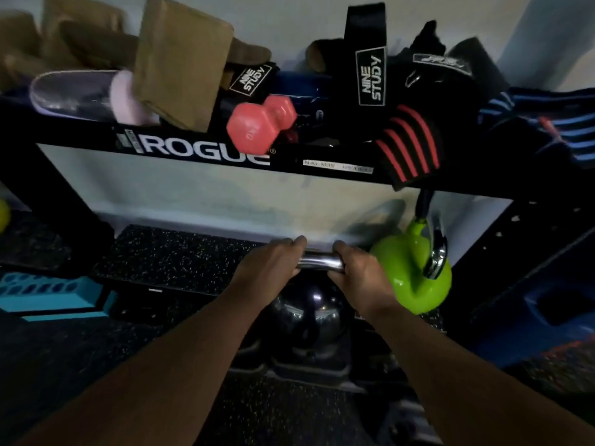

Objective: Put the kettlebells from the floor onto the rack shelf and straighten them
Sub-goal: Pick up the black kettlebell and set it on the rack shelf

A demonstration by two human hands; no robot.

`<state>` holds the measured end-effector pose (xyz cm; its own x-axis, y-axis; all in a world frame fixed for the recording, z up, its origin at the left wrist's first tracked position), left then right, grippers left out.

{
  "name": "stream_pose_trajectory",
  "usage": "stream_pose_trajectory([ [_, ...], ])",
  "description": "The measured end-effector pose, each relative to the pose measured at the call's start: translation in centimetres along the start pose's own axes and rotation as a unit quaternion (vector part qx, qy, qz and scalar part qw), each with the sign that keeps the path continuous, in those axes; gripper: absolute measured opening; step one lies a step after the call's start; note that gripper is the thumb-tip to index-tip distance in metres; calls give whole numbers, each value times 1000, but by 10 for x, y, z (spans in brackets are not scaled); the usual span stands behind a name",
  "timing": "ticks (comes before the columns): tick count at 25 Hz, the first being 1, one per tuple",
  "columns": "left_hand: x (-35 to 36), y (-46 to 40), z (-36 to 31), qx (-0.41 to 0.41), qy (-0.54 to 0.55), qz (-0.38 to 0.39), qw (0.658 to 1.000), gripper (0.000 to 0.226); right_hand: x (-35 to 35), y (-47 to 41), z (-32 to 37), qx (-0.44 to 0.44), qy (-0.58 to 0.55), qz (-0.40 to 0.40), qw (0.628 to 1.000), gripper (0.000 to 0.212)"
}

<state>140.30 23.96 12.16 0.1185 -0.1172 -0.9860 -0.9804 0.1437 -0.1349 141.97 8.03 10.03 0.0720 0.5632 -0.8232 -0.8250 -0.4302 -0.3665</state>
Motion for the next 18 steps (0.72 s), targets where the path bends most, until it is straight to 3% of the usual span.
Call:
stream_pose_trajectory([
  [11, 46, -100, 34, -5, 46, -9, 999, 34, 45, -78, -49, 79, -11, 26, 996, 13],
  [18, 59, -119, 38, -35, 106, -11, 994, 30, 51, -96, -63, 131, 2, 71, 989, 8],
])
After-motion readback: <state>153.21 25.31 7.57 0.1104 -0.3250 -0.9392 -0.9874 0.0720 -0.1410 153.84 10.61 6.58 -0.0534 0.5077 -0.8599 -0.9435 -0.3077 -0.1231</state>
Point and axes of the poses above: each hand's wrist, its own y-axis away from the middle knuckle, its own x-axis out of the palm, z = x × y, the point moved 5 cm from there along -y, towards the middle knuckle, and after that the axes turned 9 degrees about -x, right-handed, at the moved point
